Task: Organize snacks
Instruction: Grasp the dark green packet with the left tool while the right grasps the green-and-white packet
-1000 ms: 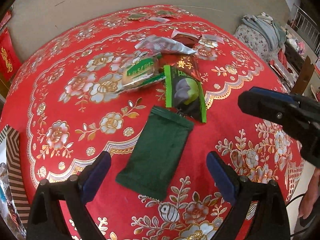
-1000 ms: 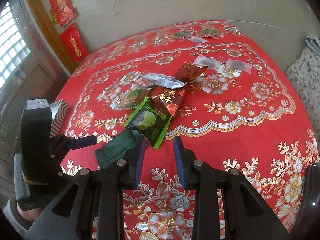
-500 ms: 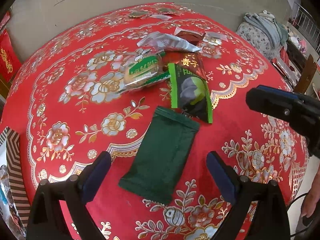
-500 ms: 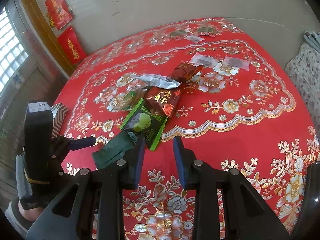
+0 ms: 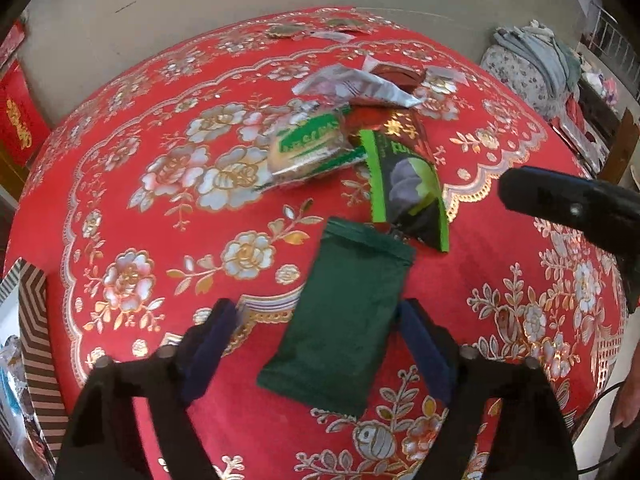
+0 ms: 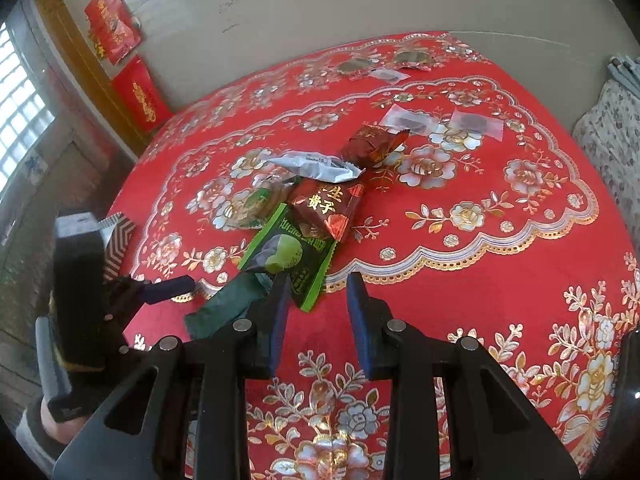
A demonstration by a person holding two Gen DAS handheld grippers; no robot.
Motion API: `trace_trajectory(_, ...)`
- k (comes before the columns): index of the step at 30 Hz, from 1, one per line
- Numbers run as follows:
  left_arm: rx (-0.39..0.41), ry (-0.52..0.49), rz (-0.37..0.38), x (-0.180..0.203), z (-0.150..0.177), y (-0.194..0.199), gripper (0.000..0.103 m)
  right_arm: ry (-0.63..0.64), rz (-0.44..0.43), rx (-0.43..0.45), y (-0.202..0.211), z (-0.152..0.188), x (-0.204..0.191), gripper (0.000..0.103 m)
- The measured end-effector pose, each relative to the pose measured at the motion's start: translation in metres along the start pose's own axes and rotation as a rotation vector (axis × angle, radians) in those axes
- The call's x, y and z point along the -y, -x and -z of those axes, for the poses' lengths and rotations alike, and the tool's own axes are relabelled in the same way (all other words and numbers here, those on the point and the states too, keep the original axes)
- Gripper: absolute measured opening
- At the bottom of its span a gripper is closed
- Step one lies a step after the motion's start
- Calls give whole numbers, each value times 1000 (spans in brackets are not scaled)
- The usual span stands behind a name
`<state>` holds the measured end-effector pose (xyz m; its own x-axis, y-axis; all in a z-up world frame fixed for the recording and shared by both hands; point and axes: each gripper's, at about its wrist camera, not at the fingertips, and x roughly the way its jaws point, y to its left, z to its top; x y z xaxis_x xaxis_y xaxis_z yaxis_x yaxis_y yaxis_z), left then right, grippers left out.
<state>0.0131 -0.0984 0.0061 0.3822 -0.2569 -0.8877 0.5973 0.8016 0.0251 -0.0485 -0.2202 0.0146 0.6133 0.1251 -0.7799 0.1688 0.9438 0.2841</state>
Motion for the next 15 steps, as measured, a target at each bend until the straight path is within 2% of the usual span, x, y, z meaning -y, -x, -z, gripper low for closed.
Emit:
trace_trajectory(3, 5, 31, -14, -11, 0, 5, 53, 20, -8, -21, -11, -4, -4, 28)
trace_trajectory(4, 6, 39, -16, -14, 1, 6, 51, 47, -23, -30, -15, -6, -8, 29)
trace_trajectory(6, 4, 52, -12, -20, 4, 8, 51, 156, -36, -34, -23, -10, -19, 39)
trace_trajectory(7, 3, 57, -18, -22, 6, 9, 50, 213, -21, -27, -26, -12, -24, 48)
trace_trajectory(8, 2, 63, -21, -24, 7, 9, 50, 273, 0, -23, -29, -13, -29, 52)
trace_trajectory(10, 3, 74, -16, -28, 11, 11, 50, 359, 28, -35, -37, -15, -35, 52)
trace_trajectory(15, 0, 111, -4, -35, 15, 15, 50, 479, -7, -74, -49, -18, -42, 52)
